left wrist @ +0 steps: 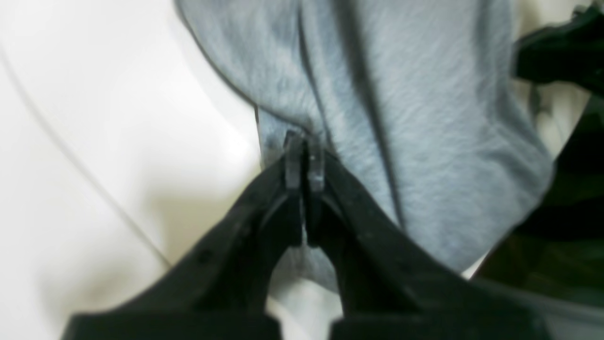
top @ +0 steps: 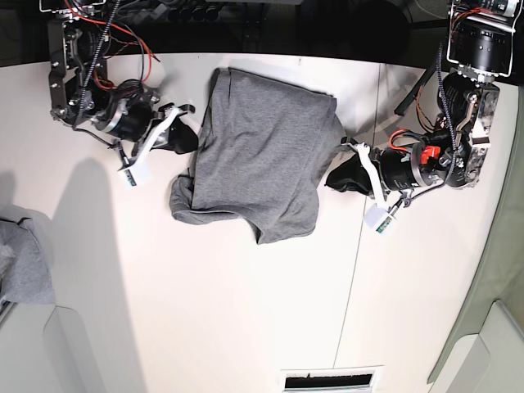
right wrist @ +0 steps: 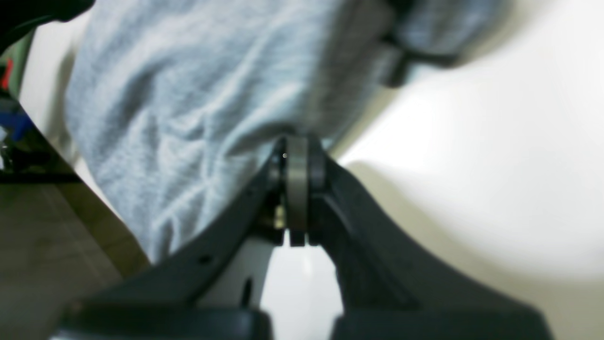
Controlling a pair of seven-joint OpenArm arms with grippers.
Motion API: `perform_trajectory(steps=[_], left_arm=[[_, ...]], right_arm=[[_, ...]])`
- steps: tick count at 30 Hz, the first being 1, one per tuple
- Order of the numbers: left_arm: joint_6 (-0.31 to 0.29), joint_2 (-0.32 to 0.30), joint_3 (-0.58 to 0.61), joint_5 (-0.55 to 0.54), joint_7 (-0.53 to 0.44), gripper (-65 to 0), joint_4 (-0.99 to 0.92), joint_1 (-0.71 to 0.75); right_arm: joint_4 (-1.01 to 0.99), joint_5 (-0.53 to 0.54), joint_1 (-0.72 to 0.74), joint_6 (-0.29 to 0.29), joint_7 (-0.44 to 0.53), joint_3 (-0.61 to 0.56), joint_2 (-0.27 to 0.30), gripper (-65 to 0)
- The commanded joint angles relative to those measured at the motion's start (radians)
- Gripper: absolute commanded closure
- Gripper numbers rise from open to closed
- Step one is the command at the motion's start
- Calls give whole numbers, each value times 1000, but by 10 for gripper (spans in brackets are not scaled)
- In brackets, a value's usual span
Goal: Layout the t-shirt on the table in an organized manner, then fold the t-shirt properly
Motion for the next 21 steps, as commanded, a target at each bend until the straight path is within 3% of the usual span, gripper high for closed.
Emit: perform_trajectory(steps=[1, 6, 14, 21], left_arm=[[-12, -14, -34, -36, 8, 0, 51, 18], [-12, -26, -204, -153, 55, 0, 232, 236], [-12, -21, -417, -188, 55, 0, 500, 588], [-12, -9, -456, -187, 55, 0, 525, 778]], right_arm=[[31, 44, 1, 8, -12, 22, 21, 0], [104, 162, -70, 18, -147, 113, 57, 0], [214, 214, -267, 21, -157, 153, 170, 0], [300, 227, -460, 35, -161, 153, 180, 0]])
